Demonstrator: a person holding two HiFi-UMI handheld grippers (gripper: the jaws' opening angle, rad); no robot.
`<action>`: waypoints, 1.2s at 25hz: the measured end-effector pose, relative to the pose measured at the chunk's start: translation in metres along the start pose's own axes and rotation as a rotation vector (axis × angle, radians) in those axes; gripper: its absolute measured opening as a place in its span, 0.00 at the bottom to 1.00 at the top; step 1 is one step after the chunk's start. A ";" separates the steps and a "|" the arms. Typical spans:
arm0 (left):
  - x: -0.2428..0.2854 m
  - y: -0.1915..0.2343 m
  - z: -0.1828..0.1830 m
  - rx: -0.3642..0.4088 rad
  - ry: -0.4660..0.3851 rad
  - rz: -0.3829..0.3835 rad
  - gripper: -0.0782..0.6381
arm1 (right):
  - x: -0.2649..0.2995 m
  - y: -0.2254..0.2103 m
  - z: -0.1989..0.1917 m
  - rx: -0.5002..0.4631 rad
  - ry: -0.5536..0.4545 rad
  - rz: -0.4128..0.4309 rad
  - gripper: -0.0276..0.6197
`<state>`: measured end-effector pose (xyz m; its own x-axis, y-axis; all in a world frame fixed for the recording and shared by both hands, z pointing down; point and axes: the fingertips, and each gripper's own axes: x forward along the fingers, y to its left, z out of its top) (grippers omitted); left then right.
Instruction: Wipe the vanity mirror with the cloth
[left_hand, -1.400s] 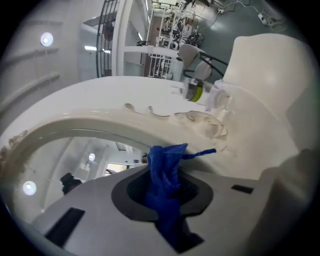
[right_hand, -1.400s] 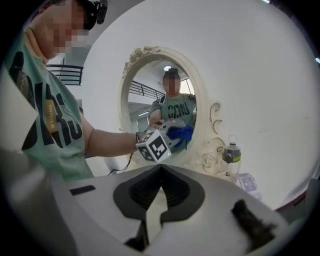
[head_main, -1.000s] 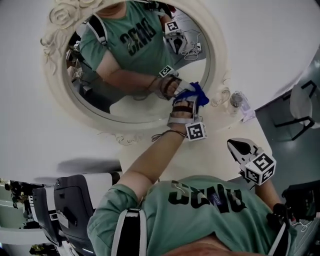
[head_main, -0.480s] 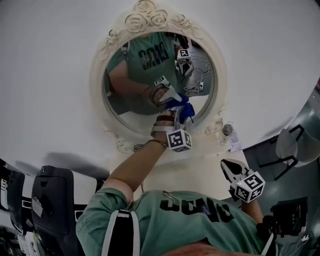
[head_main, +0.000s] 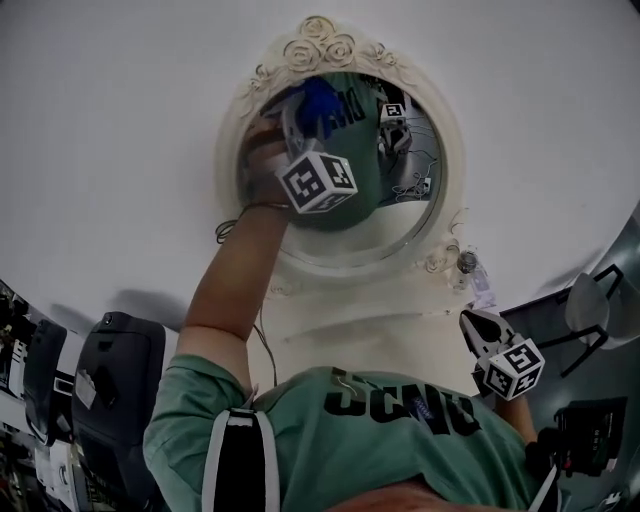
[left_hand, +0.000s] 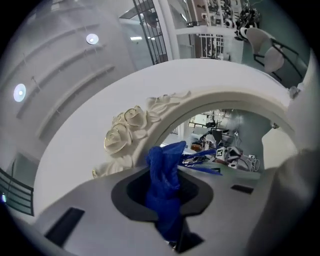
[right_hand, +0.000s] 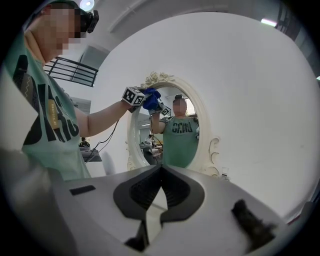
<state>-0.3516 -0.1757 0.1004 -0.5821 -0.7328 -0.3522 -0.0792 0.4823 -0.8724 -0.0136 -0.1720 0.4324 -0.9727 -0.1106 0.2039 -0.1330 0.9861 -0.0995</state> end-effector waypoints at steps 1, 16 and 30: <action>0.005 0.001 0.003 0.009 0.005 0.009 0.21 | -0.002 -0.003 0.000 0.000 0.000 -0.007 0.05; 0.005 -0.099 0.046 0.206 -0.133 0.009 0.19 | 0.011 -0.014 -0.018 0.020 0.043 -0.051 0.05; -0.107 -0.437 0.037 0.404 -0.239 -0.492 0.21 | -0.006 -0.033 -0.042 0.073 0.107 -0.126 0.05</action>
<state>-0.2251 -0.3254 0.5066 -0.3569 -0.9295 0.0931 0.0463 -0.1172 -0.9920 0.0051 -0.1984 0.4753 -0.9222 -0.2152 0.3213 -0.2699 0.9533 -0.1360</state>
